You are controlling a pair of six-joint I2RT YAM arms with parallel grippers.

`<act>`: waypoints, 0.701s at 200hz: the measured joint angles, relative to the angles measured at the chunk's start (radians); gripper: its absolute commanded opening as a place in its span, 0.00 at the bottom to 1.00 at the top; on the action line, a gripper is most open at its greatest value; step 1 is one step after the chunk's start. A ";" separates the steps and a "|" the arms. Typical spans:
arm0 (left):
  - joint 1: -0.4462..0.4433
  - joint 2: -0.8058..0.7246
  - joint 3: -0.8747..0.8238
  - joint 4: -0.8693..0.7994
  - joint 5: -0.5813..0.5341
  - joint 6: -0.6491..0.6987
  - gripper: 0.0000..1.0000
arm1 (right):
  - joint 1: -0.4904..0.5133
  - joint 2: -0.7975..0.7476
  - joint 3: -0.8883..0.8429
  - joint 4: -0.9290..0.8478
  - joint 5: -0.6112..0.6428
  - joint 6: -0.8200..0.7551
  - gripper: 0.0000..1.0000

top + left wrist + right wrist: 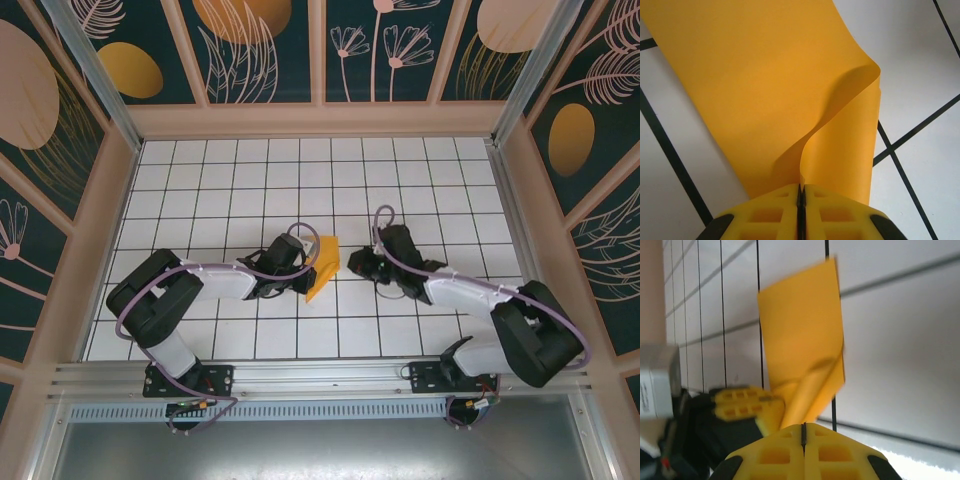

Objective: Fold a paper plane with a square sheet of paper (pick it up from the middle)
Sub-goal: Third fold the triangle at the center of the table.

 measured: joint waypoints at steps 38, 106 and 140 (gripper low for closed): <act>0.000 0.000 0.000 0.000 0.000 0.000 0.13 | 0.138 0.018 -0.056 0.131 -0.004 0.113 0.00; 0.000 0.000 0.001 0.000 0.000 0.001 0.13 | 0.288 0.230 -0.027 0.291 0.001 0.224 0.00; 0.000 0.010 0.015 -0.008 0.001 0.011 0.13 | 0.282 0.212 -0.021 0.269 0.050 0.230 0.00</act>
